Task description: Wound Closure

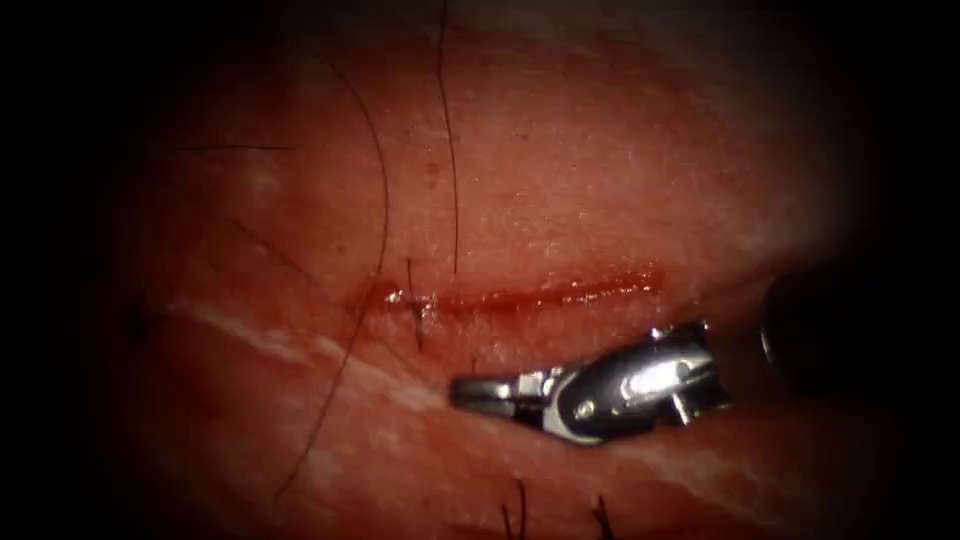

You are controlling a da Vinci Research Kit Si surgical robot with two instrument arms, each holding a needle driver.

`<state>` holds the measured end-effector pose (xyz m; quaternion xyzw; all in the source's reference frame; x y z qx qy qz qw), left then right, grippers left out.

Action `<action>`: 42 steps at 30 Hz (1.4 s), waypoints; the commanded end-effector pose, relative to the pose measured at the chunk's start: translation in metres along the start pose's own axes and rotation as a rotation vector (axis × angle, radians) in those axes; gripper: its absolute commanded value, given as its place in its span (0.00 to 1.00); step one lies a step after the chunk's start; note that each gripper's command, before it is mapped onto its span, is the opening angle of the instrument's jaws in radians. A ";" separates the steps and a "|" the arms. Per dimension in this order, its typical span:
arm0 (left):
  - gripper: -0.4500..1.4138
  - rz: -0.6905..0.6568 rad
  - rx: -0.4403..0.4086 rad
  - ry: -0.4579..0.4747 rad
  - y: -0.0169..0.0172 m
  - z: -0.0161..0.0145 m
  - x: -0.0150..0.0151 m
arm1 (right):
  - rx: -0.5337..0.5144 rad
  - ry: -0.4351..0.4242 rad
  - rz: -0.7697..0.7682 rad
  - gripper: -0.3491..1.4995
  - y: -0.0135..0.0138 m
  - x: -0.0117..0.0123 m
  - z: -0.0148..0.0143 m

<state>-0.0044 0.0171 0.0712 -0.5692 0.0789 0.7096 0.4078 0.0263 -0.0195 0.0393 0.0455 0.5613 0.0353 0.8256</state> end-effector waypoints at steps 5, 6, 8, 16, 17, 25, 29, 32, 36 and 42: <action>0.00 -0.002 -0.002 0.000 0.0002 0.0005 -0.0010 | -0.002 -0.037 0.022 0.00 -0.0019 0.0015 -0.0015; 0.00 -0.008 -0.002 0.000 0.0003 0.0005 -0.0010 | 0.001 -0.039 0.023 0.00 -0.0023 0.0020 -0.0018; 0.00 -0.006 -0.005 -0.004 0.0003 0.0006 -0.0012 | 0.006 -0.036 0.026 0.00 -0.0035 0.0039 -0.0024; 0.00 -0.006 -0.007 -0.004 0.0004 0.0007 -0.0012 | 0.022 -0.026 0.043 0.00 -0.0050 0.0093 -0.0038; 0.00 -0.006 -0.007 -0.004 0.0004 0.0007 -0.0012 | 0.024 -0.025 0.038 0.00 -0.0051 0.0098 -0.0040; 0.00 -0.006 -0.007 -0.004 0.0004 0.0007 -0.0012 | 0.049 -0.001 0.034 0.00 -0.0073 0.0135 -0.0050; 0.00 -0.006 -0.007 -0.004 0.0005 0.0007 -0.0012 | 0.067 0.013 0.029 0.00 -0.0085 0.0152 -0.0056; 0.00 -0.006 -0.007 -0.004 0.0005 0.0007 -0.0012 | 0.078 0.022 0.024 0.00 -0.0095 0.0167 -0.0060; 0.00 -0.006 -0.007 -0.004 0.0005 0.0007 -0.0012 | 0.090 0.028 0.020 0.00 -0.0103 0.0180 -0.0062; 0.00 -0.006 -0.006 -0.003 0.0005 0.0007 -0.0012 | 0.101 0.038 0.018 0.00 -0.0108 0.0187 -0.0063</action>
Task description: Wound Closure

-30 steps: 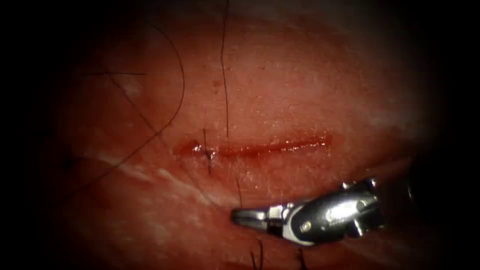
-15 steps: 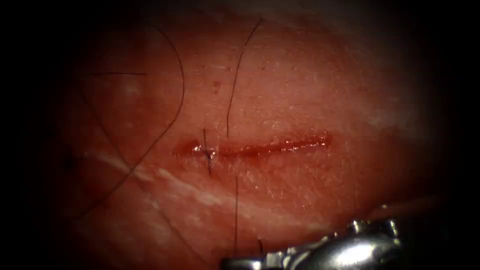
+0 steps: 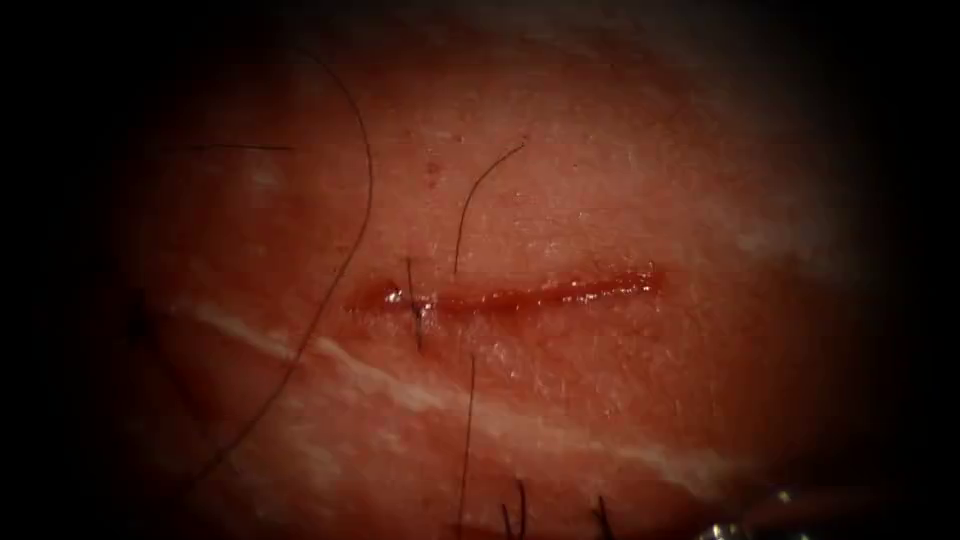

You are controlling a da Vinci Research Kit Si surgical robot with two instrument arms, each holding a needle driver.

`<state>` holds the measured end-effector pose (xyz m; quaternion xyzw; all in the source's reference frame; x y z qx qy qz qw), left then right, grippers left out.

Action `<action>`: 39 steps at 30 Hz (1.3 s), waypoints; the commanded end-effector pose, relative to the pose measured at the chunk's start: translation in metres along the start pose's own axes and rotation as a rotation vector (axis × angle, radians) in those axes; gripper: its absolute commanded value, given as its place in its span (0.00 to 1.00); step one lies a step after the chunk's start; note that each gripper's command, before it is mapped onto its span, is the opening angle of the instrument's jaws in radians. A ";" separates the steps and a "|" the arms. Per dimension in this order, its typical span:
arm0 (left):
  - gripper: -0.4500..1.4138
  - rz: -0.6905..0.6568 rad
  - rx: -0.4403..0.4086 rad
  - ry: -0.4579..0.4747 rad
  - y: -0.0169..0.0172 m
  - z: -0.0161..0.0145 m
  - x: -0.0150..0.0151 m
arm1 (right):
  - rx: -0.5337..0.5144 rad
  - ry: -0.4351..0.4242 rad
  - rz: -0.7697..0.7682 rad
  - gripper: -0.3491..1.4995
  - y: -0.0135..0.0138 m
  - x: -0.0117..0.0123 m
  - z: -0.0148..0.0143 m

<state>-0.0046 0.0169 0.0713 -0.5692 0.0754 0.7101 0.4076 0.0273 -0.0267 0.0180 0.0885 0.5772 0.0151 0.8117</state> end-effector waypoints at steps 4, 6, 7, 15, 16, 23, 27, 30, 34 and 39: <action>0.00 -0.004 -0.015 -0.009 0.0006 0.0009 -0.0014 | -0.007 0.026 -0.022 0.36 -0.0006 -0.0008 0.0006; 0.00 0.000 -0.019 -0.015 0.0008 0.0013 -0.0018 | -0.029 0.042 -0.020 0.68 -0.0003 -0.0011 0.0004; 0.00 0.003 -0.022 -0.022 0.0010 0.0015 -0.0021 | -0.044 0.052 -0.018 0.77 -0.0002 -0.0013 0.0002; 0.00 -0.002 -0.042 -0.079 0.0004 0.0033 -0.0067 | -0.097 0.009 -0.009 0.86 0.0014 -0.0046 -0.0023; 0.00 -0.004 -0.043 -0.083 0.0002 0.0035 -0.0071 | -0.101 0.009 -0.007 0.86 0.0017 -0.0050 -0.0027; 0.00 -0.014 -0.046 -0.114 -0.0003 0.0043 -0.0103 | -0.194 -0.081 0.101 0.79 0.0082 -0.0127 -0.0063; 0.00 0.000 -0.052 -0.130 0.0002 0.0054 -0.0121 | -0.264 -0.018 0.367 0.67 0.0129 -0.0185 -0.0040; 0.00 0.002 -0.052 -0.129 0.0002 0.0055 -0.0123 | -0.258 0.001 0.449 0.65 0.0146 -0.0200 -0.0027; 0.00 0.000 -0.052 -0.130 0.0003 0.0054 -0.0121 | -0.249 0.052 0.530 0.65 0.0171 -0.0212 0.0001; 0.00 -0.001 -0.055 -0.130 0.0004 0.0054 -0.0120 | -0.233 0.088 0.593 0.65 0.0198 -0.0219 0.0038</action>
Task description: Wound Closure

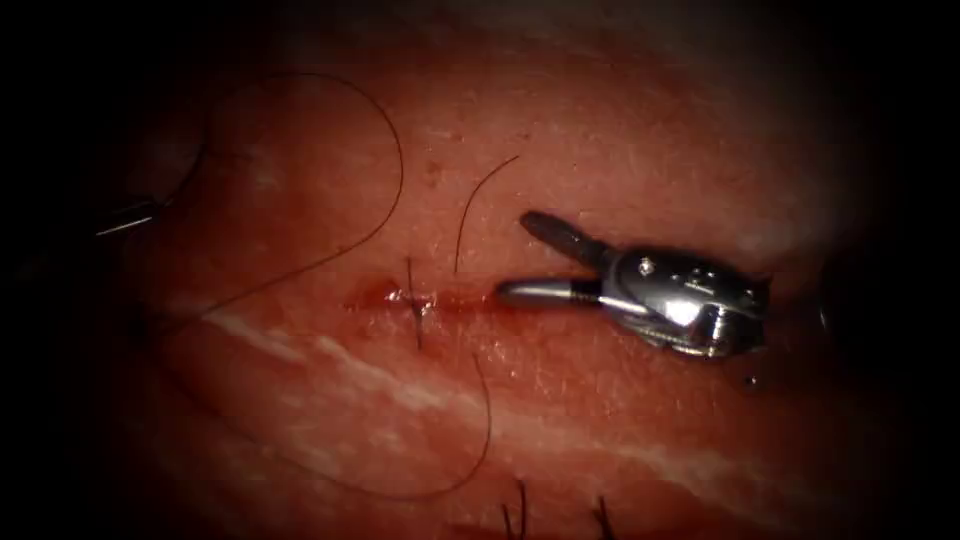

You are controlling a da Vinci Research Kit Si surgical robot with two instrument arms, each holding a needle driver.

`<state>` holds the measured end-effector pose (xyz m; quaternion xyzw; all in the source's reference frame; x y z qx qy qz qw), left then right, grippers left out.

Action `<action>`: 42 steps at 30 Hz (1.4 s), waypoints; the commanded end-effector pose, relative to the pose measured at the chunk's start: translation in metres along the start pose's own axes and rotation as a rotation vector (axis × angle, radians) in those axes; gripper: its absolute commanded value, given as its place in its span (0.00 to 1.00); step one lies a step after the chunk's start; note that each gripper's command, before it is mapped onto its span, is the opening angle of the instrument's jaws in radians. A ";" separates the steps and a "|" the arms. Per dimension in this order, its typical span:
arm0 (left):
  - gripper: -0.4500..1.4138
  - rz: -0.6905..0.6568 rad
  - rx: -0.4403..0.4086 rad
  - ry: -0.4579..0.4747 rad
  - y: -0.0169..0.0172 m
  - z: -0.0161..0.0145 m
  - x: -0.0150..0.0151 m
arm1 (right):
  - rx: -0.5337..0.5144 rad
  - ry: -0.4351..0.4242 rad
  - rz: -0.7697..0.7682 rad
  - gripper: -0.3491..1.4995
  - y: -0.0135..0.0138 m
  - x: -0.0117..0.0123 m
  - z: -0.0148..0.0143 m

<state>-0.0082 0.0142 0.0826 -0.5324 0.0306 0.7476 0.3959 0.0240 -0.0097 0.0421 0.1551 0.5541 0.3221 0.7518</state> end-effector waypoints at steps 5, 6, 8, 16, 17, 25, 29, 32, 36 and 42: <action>0.00 -0.006 -0.006 -0.002 0.0005 0.0004 -0.0004 | 0.029 0.010 0.030 0.64 0.0004 -0.0009 0.0045; 0.00 -0.006 -0.006 -0.002 0.0006 0.0004 -0.0003 | 0.028 0.011 0.030 0.62 0.0005 -0.0009 0.0048; 0.00 -0.007 -0.007 -0.003 0.0006 0.0003 -0.0002 | 0.024 0.011 0.031 0.56 0.0008 -0.0009 0.0052; 0.00 -0.008 -0.006 -0.003 0.0008 0.0004 -0.0001 | 0.073 0.023 0.027 0.00 0.0009 -0.0010 0.0043; 0.00 -0.008 -0.006 -0.003 0.0009 0.0004 -0.0001 | 0.077 0.032 0.035 0.00 0.0003 -0.0006 0.0041; 0.00 -0.013 -0.011 -0.005 0.0012 0.0001 0.0006 | 0.083 0.059 -0.025 0.00 -0.0030 0.0025 0.0030; 0.00 -0.026 -0.018 -0.009 0.0016 -0.0003 0.0017 | 0.078 0.064 -0.035 0.00 -0.0030 0.0027 0.0030; 0.00 -0.026 -0.021 -0.015 0.0019 -0.0006 0.0024 | 0.078 0.064 -0.034 0.00 -0.0029 0.0028 0.0030; 0.14 -0.030 -0.023 -0.017 0.0020 -0.0007 0.0031 | 0.076 0.074 -0.055 0.00 -0.0031 0.0032 0.0029; 0.54 -0.061 -0.001 -0.025 0.0020 -0.0009 0.0040 | 0.024 0.106 -0.093 0.72 -0.0038 0.0039 0.0016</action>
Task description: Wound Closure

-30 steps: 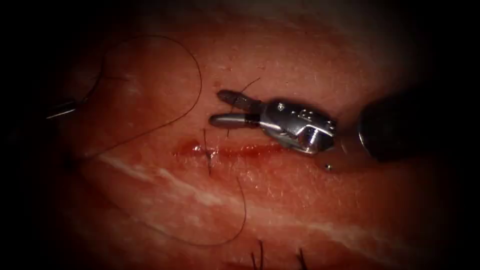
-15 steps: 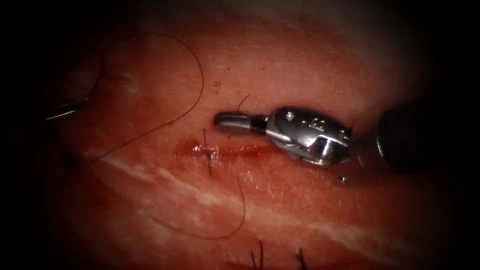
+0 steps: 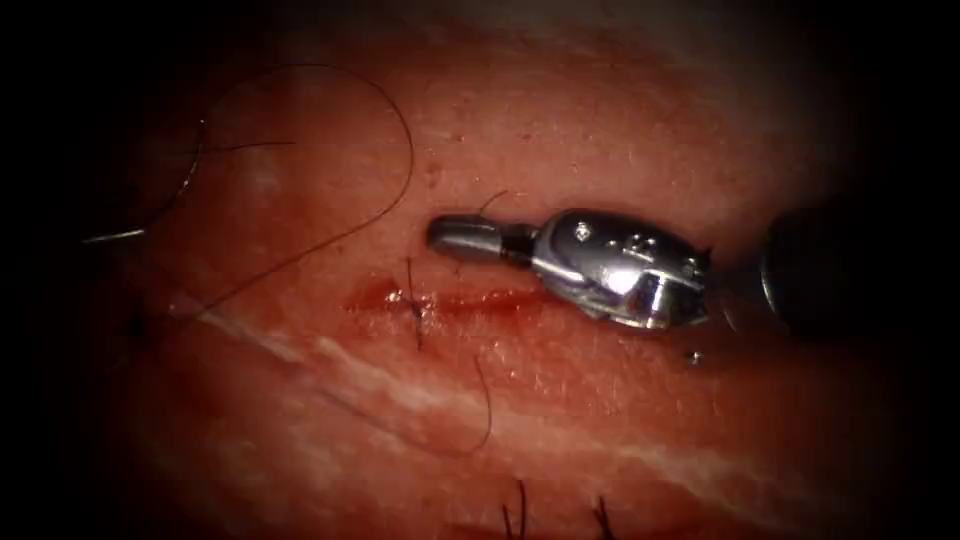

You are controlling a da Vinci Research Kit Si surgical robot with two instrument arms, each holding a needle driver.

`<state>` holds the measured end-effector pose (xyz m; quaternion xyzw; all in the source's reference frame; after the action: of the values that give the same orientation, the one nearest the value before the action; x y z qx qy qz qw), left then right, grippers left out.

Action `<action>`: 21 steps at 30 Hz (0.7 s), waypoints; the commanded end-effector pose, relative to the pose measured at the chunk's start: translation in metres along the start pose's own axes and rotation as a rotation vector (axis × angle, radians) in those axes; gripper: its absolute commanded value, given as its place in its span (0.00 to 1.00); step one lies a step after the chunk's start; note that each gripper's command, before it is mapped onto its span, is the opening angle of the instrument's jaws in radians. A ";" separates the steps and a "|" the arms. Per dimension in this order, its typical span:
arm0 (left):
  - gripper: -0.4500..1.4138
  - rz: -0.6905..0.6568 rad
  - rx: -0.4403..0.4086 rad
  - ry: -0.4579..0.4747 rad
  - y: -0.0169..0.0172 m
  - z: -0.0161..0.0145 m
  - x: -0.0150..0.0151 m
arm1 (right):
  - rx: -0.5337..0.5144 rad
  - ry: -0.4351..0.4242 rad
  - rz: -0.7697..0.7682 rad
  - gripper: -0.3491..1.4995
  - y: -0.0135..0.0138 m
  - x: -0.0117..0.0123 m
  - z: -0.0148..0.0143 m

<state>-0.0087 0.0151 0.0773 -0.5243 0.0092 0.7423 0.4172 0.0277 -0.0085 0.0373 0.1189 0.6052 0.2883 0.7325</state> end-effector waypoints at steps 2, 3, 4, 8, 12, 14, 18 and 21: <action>0.62 -0.010 0.002 0.002 0.0006 0.0003 -0.0001 | -0.002 -0.002 -0.001 0.75 -0.0010 -0.0005 -0.0011; 0.63 -0.013 0.003 0.006 0.0009 0.0001 0.0004 | 0.004 0.000 0.002 0.76 -0.0014 -0.0001 -0.0020; 0.64 -0.019 0.006 0.015 0.0013 -0.0001 0.0011 | 0.005 -0.001 0.004 0.76 -0.0016 0.0002 -0.0026; 0.71 -0.023 0.003 0.080 0.0038 -0.0018 0.0053 | 0.006 0.016 0.007 0.78 -0.0030 0.0016 -0.0062; 0.72 0.000 -0.017 0.119 0.0064 -0.0031 0.0083 | 0.018 0.013 0.005 0.79 -0.0051 0.0022 -0.0087; 0.72 0.017 -0.027 0.133 0.0076 -0.0035 0.0095 | 0.025 0.013 -0.001 0.79 -0.0063 0.0026 -0.0098; 0.69 0.043 -0.048 0.170 0.0100 -0.0041 0.0120 | 0.046 -0.025 -0.011 0.83 -0.0091 0.0036 -0.0120; 0.67 0.067 -0.068 0.174 0.0116 -0.0042 0.0132 | 0.066 -0.048 -0.020 0.84 -0.0103 0.0039 -0.0128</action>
<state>-0.0140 0.0139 0.0587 -0.6012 0.0423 0.7087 0.3667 0.0186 -0.0155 0.0251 0.1413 0.5994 0.2556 0.7452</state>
